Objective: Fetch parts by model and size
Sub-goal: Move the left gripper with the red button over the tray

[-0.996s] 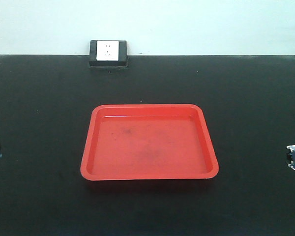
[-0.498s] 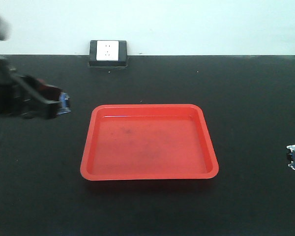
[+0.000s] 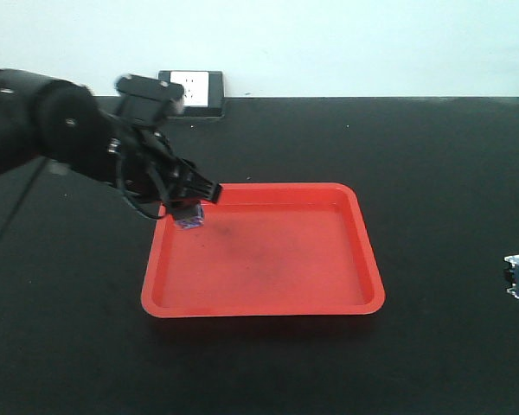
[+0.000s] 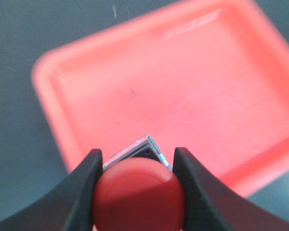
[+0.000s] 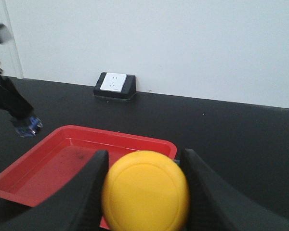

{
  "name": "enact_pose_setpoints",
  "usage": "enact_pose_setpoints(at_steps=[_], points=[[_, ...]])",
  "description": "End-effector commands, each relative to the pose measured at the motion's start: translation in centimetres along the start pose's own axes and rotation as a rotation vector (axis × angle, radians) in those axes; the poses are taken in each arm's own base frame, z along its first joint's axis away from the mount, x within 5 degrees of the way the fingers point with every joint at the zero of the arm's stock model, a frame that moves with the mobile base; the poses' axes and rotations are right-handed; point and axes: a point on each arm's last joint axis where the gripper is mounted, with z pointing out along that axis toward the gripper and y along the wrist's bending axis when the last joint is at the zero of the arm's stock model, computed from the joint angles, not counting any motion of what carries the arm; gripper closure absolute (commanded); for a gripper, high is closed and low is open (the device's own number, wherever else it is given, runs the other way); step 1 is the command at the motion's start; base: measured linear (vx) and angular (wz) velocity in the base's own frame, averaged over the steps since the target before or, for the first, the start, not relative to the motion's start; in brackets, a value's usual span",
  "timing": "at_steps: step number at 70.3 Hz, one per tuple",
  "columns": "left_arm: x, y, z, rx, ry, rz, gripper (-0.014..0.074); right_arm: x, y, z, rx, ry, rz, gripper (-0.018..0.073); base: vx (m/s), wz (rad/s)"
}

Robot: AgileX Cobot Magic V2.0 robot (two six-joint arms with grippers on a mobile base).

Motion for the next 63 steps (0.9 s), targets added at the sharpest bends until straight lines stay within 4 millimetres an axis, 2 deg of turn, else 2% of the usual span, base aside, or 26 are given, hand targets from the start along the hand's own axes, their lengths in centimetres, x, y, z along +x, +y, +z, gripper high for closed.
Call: enact_pose_setpoints(at_steps=[1,15,32,45,63], points=[[-2.2,-0.8,-0.7,0.028,-0.115,0.001,0.0591,-1.5,0.0,0.0,0.002,-0.092,-0.009,0.0564,0.0,0.0],[-2.7,-0.7,2.7,0.021,-0.072,-0.001,0.0583,-1.5,0.0,0.0,0.002,-0.092,-0.009,0.0564,0.0,0.0],[-1.9,-0.3,6.4,0.006,-0.008,-0.007,0.057,-1.5,0.0,0.0,0.002,-0.092,-0.009,0.0564,0.0,0.0],[-1.8,0.0,7.0,-0.028,-0.003,0.03,0.0525,-1.5,0.0,0.0,0.002,-0.092,-0.009,0.0564,0.0,0.0],[-1.5,0.2,7.6,-0.044,0.019,0.047,0.0392,-1.5,0.0,0.0,0.002,-0.092,-0.009,0.0564,0.0,0.0]])
